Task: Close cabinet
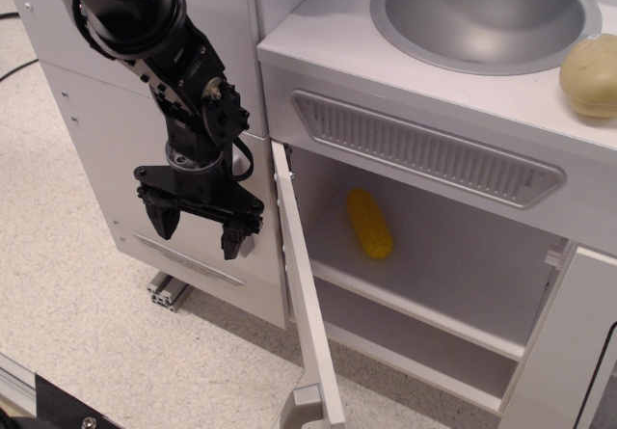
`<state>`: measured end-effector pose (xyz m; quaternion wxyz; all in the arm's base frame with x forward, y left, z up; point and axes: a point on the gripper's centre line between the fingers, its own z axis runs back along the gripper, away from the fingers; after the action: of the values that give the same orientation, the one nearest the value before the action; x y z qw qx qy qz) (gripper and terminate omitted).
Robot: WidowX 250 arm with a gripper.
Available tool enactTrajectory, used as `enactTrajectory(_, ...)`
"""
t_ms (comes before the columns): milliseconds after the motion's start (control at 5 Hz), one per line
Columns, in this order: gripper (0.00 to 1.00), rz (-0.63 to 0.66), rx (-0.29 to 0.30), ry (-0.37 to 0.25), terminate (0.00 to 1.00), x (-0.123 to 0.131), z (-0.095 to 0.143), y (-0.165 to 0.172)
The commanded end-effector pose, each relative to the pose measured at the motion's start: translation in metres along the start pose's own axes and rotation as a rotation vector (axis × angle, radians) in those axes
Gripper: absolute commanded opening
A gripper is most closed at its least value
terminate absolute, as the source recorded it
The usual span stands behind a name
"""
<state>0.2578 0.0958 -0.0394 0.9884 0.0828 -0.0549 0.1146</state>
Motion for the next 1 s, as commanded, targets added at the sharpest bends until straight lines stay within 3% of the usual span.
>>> enactTrajectory(0,1.00,0.000,0.000,0.000,0.00,0.000,0.000,0.000)
enactTrajectory(400,1.00,-0.105,-0.013,-0.010,0.00,-0.045,-0.015,0.000)
enactTrajectory(800,1.00,-0.189,-0.067,-0.022,0.00,-0.068,-0.019,-0.037)
